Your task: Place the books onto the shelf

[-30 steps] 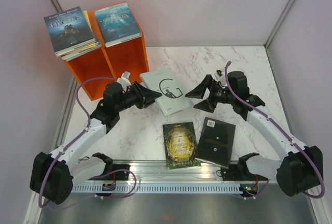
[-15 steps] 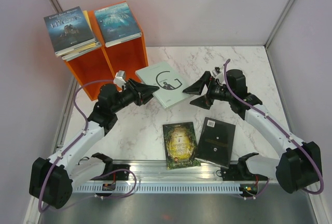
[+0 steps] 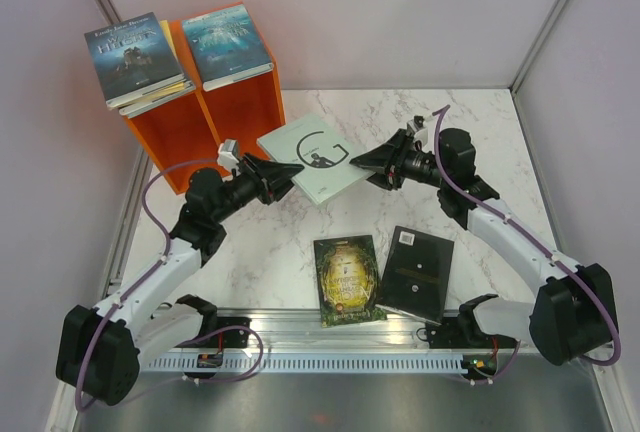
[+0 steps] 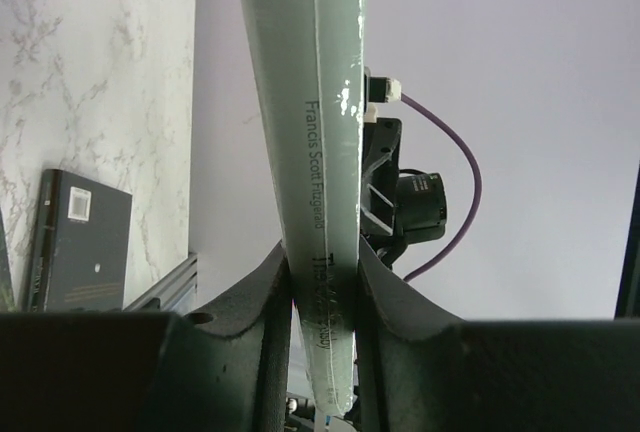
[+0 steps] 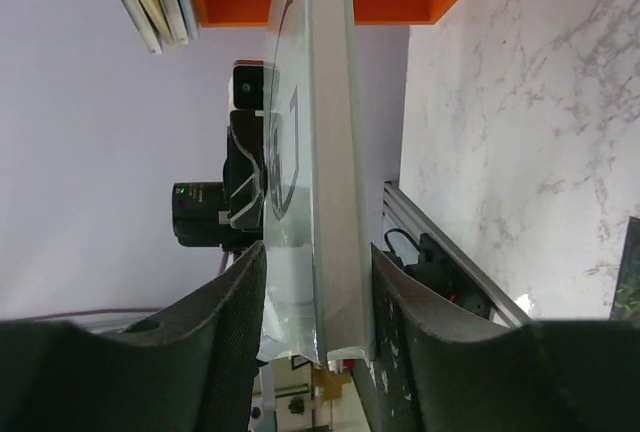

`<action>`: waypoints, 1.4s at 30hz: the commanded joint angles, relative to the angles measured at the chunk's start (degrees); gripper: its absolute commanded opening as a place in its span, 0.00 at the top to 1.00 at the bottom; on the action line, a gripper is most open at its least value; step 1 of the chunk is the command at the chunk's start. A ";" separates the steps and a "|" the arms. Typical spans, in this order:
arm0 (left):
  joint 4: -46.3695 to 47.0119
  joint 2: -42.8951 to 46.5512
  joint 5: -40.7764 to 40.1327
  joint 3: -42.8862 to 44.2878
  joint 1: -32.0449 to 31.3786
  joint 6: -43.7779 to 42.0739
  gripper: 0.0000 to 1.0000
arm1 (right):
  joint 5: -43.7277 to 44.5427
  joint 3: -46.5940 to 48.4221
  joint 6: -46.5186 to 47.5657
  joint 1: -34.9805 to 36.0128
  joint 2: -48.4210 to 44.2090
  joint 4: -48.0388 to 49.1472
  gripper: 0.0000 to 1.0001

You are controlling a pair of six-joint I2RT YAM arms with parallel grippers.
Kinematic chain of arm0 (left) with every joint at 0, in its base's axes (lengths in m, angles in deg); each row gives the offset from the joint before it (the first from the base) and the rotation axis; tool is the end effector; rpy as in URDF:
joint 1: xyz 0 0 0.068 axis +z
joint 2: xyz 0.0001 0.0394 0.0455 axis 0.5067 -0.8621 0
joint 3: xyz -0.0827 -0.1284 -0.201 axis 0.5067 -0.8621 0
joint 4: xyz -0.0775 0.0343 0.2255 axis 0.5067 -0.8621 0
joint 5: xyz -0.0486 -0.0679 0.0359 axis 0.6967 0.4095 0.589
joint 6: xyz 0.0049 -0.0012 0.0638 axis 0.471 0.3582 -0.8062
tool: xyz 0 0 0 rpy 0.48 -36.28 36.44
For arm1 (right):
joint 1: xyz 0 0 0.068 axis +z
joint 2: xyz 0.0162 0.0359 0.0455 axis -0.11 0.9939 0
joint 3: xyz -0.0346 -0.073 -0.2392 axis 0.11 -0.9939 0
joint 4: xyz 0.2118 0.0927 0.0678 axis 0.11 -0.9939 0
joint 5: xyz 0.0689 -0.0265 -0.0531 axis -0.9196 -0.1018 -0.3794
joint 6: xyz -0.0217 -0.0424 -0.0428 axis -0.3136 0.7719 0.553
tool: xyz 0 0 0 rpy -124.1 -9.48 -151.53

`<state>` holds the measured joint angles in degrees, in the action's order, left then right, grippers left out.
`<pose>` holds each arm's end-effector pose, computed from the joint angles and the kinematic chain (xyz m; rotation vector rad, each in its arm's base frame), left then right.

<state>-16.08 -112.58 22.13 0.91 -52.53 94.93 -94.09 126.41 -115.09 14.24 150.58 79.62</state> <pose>0.2077 -0.1078 0.2758 -0.7103 1.8228 -1.7855 0.2486 0.1279 0.2905 0.4218 2.1042 1.7483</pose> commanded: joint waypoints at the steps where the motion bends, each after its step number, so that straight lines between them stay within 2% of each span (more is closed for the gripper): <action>1: 10.17 0.57 1.27 0.69 -0.06 2.38 0.98 | -1.57 0.47 -3.91 1.33 -0.49 9.97 0.53; 3: 10.43 -0.40 1.97 0.78 -0.06 2.38 0.98 | -1.66 0.47 -4.87 1.42 -0.41 11.28 0.59; 5: 11.05 -1.45 2.93 0.95 -0.06 2.38 0.98 | -1.74 0.47 -5.40 1.59 -0.23 12.08 0.71; 6: 11.14 -1.71 3.11 0.95 -0.06 2.29 0.98 | -1.74 0.64 -5.32 1.59 -0.23 12.17 0.77; 7: 11.14 -1.98 3.29 0.95 -0.06 2.20 0.98 | -1.48 0.82 -5.49 1.50 -0.32 12.08 0.87; 9: 11.05 -2.77 4.17 1.13 0.03 2.03 0.98 | -1.39 1.08 -5.49 1.68 -0.41 11.99 1.00; 13: 5.62 -4.70 8.29 4.97 0.29 -2.35 0.98 | -1.39 1.87 -5.49 1.68 -0.58 12.87 1.00; 14: -2.49 -5.23 10.65 6.73 0.46 -4.54 0.97 | -1.39 2.22 -5.49 1.68 -0.49 12.79 1.00; 15: -6.14 -5.93 11.37 10.23 0.64 -9.44 0.93 | -1.39 3.35 -5.49 1.59 -0.32 12.52 1.00; 16: -9.66 -6.02 11.90 11.66 0.82 -11.66 0.80 | -1.22 4.06 -5.41 1.59 -0.32 12.17 1.00; 18: -16.42 -5.76 12.34 13.69 1.43 -16.05 0.70 | -0.43 5.38 -5.14 1.59 -0.06 11.04 1.00; 19: -17.41 -5.41 12.52 14.57 1.87 -16.69 0.60 | -0.34 6.69 -5.14 1.50 0.12 10.85 1.00; 21: -18.47 -5.06 14.27 14.66 3.18 -17.22 0.46 | -0.25 7.84 -5.40 1.16 0.30 10.41 1.00; 22: -18.74 -4.97 14.89 14.49 3.62 -17.22 0.35 | -0.07 8.37 -5.58 0.98 0.12 10.24 1.00; 25: -21.46 -3.74 16.30 14.31 4.95 -18.27 0.19 | 0.19 8.73 -6.45 -0.51 -0.93 9.62 1.00; 27: -22.35 -1.72 16.04 14.22 6.00 -19.68 0.15 | 0.10 8.90 -7.51 -2.26 -1.72 9.80 1.00; 32: -32.52 3.36 16.30 14.66 9.16 -24.06 0.10 | -1.13 10.83 -9.71 -7.28 -3.39 8.92 1.00; 36: -38.86 6.53 15.16 14.49 9.87 -27.50 0.08 | -1.48 17.84 -9.62 -11.14 -2.61 6.46 1.00; 42: -40.63 11.02 14.19 8.62 9.96 -26.37 0.08 | 1.42 29.88 -12.43 -11.42 4.32 7.51 1.00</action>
<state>-53.52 -103.60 35.99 12.27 -42.93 70.93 -92.93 146.72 -123.57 2.42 152.88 76.87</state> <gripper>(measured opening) 0.918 0.287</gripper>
